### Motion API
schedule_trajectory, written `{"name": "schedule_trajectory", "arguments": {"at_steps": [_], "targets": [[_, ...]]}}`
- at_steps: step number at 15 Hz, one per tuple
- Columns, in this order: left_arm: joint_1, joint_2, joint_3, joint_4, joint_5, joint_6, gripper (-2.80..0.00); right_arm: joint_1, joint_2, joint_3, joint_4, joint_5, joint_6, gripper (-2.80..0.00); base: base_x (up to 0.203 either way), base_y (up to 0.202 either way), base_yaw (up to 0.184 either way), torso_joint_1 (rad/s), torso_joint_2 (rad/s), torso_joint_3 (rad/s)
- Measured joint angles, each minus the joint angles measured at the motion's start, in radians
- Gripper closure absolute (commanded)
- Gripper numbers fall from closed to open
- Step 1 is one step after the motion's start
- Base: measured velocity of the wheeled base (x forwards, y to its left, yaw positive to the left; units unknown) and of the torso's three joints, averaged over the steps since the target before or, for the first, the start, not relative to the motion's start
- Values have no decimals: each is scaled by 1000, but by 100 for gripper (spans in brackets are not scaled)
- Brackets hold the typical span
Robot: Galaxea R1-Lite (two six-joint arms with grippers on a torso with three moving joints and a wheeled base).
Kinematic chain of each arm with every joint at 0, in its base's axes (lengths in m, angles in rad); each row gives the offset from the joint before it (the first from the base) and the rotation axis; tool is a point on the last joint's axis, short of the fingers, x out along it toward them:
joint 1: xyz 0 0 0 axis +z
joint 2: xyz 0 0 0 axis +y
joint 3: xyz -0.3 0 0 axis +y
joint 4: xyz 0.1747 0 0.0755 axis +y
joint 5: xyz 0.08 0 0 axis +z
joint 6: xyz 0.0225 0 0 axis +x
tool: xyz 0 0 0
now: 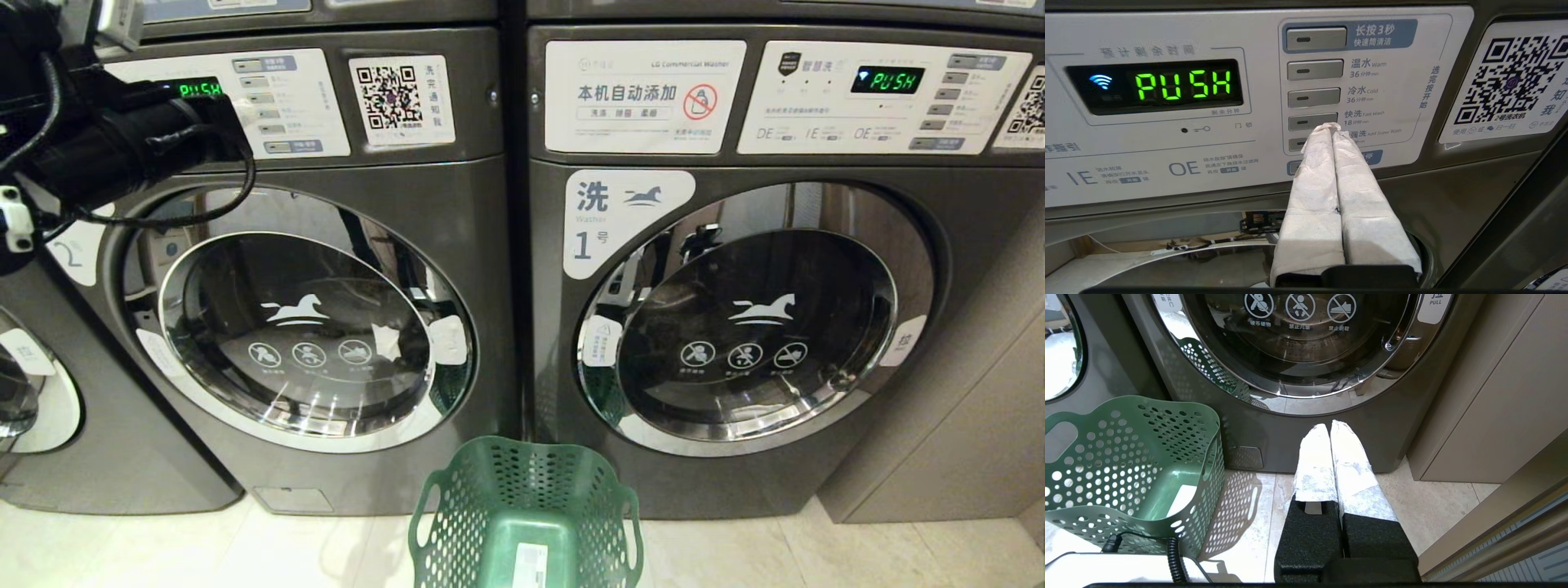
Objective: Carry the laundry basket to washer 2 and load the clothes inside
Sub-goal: Press the washing machine switch
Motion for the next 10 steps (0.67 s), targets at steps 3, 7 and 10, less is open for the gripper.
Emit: {"name": "schedule_trajectory", "arguments": {"at_steps": [3,7,10], "targets": [[10,13,-6,0,0,0,0,0,0,0,0,-1,7,0,0,0,0,0,0,0],[29,30,-23,-1,0,-1,0,0,0,0,0,-2,7,0,0,0,0,0,0,0],[32,47,-49,0,0,-1,0,0,0,0,0,-2,7,0,0,0,0,0,0,0]]}}
